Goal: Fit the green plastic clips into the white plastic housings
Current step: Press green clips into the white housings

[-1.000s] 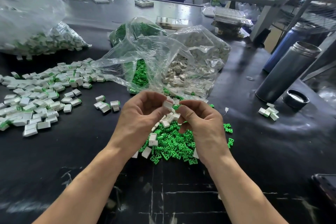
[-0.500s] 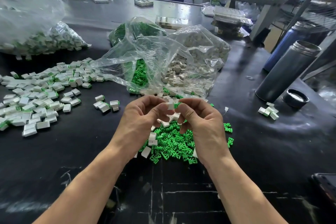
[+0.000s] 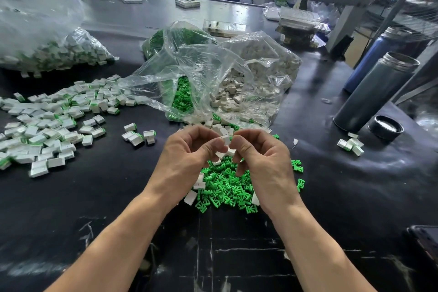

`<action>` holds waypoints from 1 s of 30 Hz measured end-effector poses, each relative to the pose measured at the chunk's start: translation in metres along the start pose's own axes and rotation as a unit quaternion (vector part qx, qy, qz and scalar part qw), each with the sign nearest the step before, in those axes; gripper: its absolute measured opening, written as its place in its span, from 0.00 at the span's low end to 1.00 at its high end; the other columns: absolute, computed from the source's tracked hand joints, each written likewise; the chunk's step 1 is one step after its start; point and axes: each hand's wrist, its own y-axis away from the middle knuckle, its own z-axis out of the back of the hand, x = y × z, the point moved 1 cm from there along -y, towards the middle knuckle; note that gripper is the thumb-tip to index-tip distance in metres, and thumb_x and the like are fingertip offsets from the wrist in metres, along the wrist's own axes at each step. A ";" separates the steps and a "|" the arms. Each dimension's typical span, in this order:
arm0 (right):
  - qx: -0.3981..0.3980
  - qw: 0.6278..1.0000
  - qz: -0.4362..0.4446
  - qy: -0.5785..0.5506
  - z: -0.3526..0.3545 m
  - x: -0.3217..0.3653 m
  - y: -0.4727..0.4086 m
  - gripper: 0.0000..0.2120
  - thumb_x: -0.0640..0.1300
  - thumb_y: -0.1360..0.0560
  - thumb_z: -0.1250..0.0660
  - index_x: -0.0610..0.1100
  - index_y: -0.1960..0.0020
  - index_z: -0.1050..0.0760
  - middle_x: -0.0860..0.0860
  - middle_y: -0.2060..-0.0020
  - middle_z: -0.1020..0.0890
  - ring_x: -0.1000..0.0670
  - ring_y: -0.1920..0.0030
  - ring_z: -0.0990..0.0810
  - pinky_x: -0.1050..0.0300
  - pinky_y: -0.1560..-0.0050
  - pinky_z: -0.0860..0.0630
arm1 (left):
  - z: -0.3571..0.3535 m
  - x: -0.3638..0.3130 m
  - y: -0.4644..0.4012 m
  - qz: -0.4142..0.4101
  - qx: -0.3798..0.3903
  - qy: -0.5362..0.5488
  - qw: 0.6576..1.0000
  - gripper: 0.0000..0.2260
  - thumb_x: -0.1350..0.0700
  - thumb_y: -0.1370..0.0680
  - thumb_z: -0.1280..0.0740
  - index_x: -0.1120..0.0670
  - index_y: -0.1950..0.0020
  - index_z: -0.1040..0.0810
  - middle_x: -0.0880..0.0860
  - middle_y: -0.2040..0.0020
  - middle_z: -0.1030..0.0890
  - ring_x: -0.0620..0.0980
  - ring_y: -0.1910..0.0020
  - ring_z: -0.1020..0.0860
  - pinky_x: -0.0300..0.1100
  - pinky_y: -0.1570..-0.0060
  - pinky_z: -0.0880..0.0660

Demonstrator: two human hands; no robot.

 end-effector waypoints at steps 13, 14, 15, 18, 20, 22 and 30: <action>0.028 0.997 -0.048 -0.050 -0.003 0.001 0.001 0.03 0.41 0.23 0.27 0.43 0.55 0.16 0.46 0.64 0.16 0.52 0.69 0.22 0.59 0.72 0.24 | 0.000 0.003 0.000 -0.032 -0.022 0.002 0.999 0.07 0.57 0.23 0.26 0.50 0.47 0.16 0.52 0.58 0.15 0.45 0.63 0.21 0.37 0.61 0.23; 0.023 0.997 -0.050 -0.048 -0.003 0.001 0.001 0.03 0.40 0.22 0.27 0.42 0.54 0.16 0.46 0.65 0.16 0.52 0.69 0.23 0.59 0.73 0.24 | 0.000 0.003 0.001 -0.039 -0.023 -0.011 0.999 0.08 0.58 0.24 0.25 0.49 0.47 0.16 0.52 0.58 0.15 0.45 0.62 0.20 0.37 0.60 0.23; 0.018 0.997 -0.054 -0.047 -0.003 0.001 0.001 0.03 0.39 0.21 0.28 0.41 0.54 0.17 0.46 0.65 0.16 0.51 0.69 0.23 0.59 0.73 0.24 | -0.001 0.004 0.001 -0.046 -0.024 -0.024 0.998 0.09 0.59 0.24 0.25 0.48 0.47 0.16 0.51 0.58 0.16 0.44 0.62 0.20 0.36 0.60 0.23; 0.017 0.998 -0.059 -0.033 -0.003 0.001 0.001 0.05 0.40 0.21 0.28 0.40 0.54 0.17 0.47 0.66 0.17 0.51 0.70 0.24 0.59 0.74 0.25 | -0.001 0.007 0.000 -0.064 -0.041 -0.101 0.992 0.11 0.59 0.24 0.24 0.43 0.49 0.17 0.49 0.58 0.17 0.44 0.63 0.21 0.36 0.62 0.24; 0.022 0.998 -0.060 -0.013 -0.002 0.001 0.001 0.05 0.40 0.21 0.28 0.40 0.55 0.17 0.48 0.66 0.17 0.52 0.71 0.24 0.59 0.74 0.25 | -0.001 0.009 0.000 -0.082 -0.052 -0.162 0.982 0.11 0.57 0.24 0.24 0.41 0.49 0.17 0.47 0.57 0.16 0.44 0.62 0.20 0.35 0.61 0.24; 0.024 0.998 -0.064 0.013 -0.001 0.001 0.001 0.06 0.41 0.21 0.28 0.40 0.55 0.17 0.48 0.66 0.17 0.52 0.70 0.24 0.59 0.73 0.25 | 0.000 0.008 0.000 -0.112 -0.060 -0.218 0.968 0.10 0.57 0.24 0.24 0.43 0.48 0.17 0.42 0.55 0.17 0.44 0.60 0.20 0.31 0.60 0.26; 0.054 0.992 -0.096 0.066 0.004 0.003 0.002 0.05 0.40 0.21 0.27 0.42 0.55 0.16 0.49 0.67 0.18 0.53 0.69 0.23 0.59 0.69 0.24 | 0.002 0.006 -0.001 -0.168 -0.031 -0.279 0.945 0.10 0.64 0.24 0.26 0.50 0.48 0.15 0.40 0.54 0.19 0.44 0.55 0.19 0.36 0.56 0.23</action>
